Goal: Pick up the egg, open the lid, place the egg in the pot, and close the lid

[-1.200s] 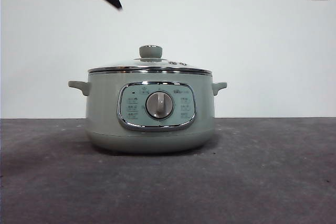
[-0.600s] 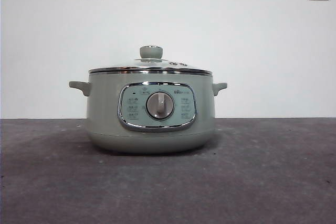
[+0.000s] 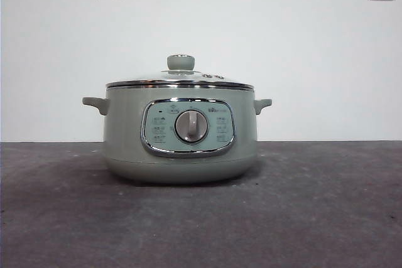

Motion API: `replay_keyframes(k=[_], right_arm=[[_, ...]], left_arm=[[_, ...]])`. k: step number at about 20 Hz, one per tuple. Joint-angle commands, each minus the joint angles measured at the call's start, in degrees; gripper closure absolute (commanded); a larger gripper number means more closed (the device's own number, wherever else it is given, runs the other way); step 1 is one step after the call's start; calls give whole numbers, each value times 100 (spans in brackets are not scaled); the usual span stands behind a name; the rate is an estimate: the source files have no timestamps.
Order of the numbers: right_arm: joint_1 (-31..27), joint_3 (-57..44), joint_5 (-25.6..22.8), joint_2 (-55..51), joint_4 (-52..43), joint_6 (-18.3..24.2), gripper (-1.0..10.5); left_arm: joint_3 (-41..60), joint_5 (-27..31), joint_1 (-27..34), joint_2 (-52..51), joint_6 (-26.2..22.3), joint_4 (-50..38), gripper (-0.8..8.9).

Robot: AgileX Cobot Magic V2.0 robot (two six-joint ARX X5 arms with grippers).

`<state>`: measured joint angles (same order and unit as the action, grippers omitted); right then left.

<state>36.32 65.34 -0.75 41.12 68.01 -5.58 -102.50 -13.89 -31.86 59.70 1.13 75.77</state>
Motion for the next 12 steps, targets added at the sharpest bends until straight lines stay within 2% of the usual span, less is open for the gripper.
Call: replay_keyframes(k=[1, 5, 7, 12], right_arm=[[11, -48, 48, -2, 101, -24, 958], [11, -48, 24, -2, 166, -68, 951], [11, -48, 26, -2, 168, -343, 945], [9, -48, -22, 2, 173, -328, 945]], left_arm=[[376, 0, -24, -74, 31, -15, 821], [835, 4, -22, -133, 13, -17, 821], [835, 15, -22, -107, 13, -17, 818], [833, 42, -22, -94, 13, -17, 817]])
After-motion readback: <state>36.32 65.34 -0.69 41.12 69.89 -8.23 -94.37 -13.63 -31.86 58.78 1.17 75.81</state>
